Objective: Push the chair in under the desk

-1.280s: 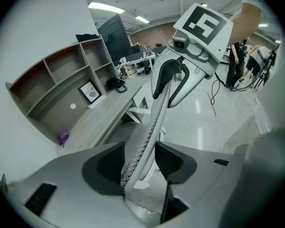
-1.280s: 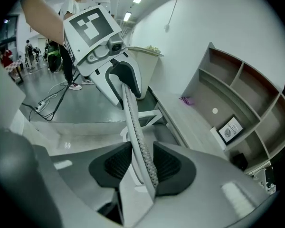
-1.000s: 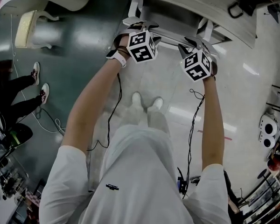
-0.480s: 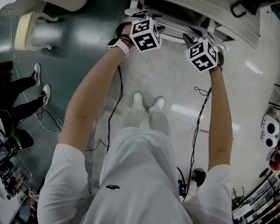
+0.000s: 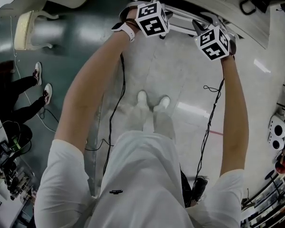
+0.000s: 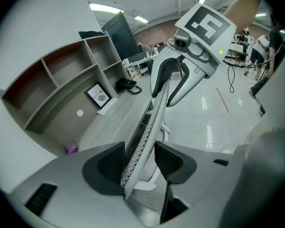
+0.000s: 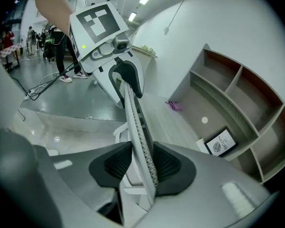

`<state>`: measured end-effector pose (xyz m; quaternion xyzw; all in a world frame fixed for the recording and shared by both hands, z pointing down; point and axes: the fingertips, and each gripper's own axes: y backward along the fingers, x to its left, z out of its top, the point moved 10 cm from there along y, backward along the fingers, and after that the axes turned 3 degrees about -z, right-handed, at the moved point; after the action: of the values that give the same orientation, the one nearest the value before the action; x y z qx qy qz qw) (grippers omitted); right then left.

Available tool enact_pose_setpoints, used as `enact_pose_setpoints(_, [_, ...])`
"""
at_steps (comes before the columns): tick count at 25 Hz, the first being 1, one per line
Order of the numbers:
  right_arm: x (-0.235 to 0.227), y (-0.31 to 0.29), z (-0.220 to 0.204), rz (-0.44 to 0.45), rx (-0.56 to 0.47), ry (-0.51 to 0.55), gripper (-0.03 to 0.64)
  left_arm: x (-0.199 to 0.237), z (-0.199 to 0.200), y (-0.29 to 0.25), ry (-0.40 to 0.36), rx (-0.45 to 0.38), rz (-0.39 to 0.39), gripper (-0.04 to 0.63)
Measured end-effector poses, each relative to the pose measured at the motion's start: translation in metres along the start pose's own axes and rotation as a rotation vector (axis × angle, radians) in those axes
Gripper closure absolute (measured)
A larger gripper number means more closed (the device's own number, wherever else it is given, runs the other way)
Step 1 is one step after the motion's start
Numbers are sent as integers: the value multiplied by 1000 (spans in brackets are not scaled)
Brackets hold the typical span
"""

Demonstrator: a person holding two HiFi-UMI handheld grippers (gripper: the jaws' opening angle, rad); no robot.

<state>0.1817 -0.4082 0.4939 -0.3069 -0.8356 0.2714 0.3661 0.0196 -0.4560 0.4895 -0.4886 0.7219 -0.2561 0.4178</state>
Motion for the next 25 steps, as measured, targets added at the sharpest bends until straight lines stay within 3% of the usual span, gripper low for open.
enact_pose_setpoints(13, [-6,-4,5,-3,17,-1,465,3,-1,-2,-25,-9,41,391])
enact_pose_setpoints(17, [-4,-3,6,7,46,47,443,2,0,-1,-46,-17,30,378])
enact_pose_setpoints(25, [10,41,13,-91,-70,-13,425,-24,19,43,25,-138,100,368])
